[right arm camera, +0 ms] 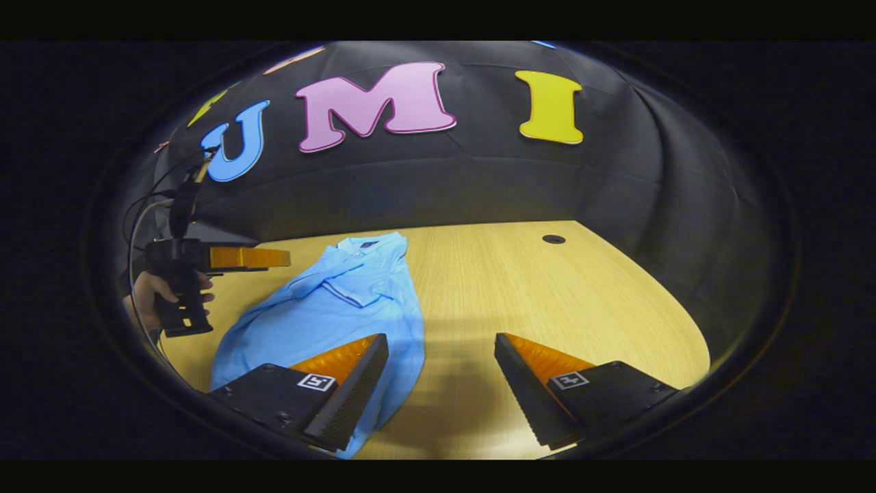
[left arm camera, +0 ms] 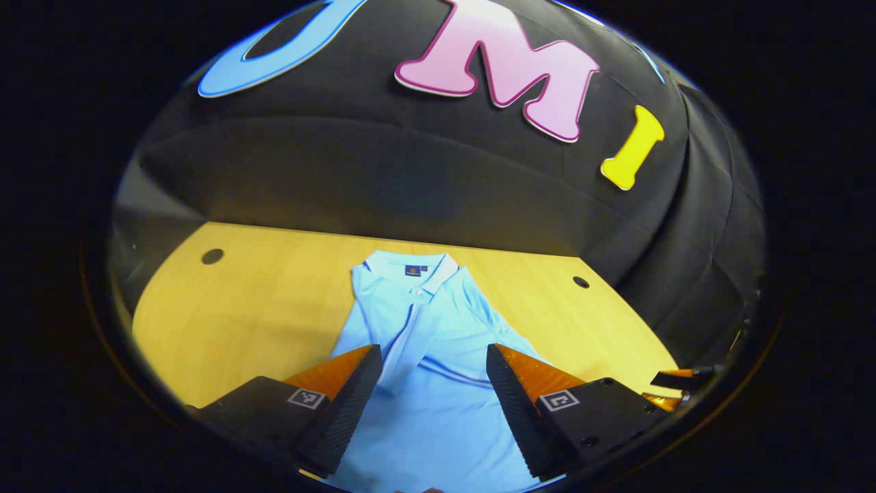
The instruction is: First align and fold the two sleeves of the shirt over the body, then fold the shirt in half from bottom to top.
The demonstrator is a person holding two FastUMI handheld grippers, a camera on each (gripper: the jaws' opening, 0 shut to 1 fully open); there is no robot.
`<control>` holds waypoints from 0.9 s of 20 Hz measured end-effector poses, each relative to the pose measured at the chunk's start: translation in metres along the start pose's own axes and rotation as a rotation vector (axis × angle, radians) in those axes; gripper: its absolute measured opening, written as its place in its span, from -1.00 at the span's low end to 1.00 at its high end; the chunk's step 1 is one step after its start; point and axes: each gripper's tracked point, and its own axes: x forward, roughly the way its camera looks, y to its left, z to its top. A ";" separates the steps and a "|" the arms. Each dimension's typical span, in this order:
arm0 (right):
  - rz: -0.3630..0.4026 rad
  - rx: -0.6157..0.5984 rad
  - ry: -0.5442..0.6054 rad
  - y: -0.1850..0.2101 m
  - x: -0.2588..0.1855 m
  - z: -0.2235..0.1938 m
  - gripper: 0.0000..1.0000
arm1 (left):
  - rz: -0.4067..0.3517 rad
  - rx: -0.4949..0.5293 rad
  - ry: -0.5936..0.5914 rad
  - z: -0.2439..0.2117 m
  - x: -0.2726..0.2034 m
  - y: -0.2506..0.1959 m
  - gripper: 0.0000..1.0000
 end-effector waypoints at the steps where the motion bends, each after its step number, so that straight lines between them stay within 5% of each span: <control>1: 0.000 0.008 0.015 0.005 -0.006 -0.007 0.95 | 0.018 0.005 -0.007 -0.007 -0.019 0.004 0.94; 9: 0.060 0.033 0.146 0.058 -0.057 -0.083 0.97 | 0.163 -0.049 0.071 -0.098 -0.142 0.036 0.95; 18: 0.066 -0.008 0.222 0.077 -0.076 -0.132 0.97 | 0.210 0.021 0.228 -0.192 -0.172 0.038 0.95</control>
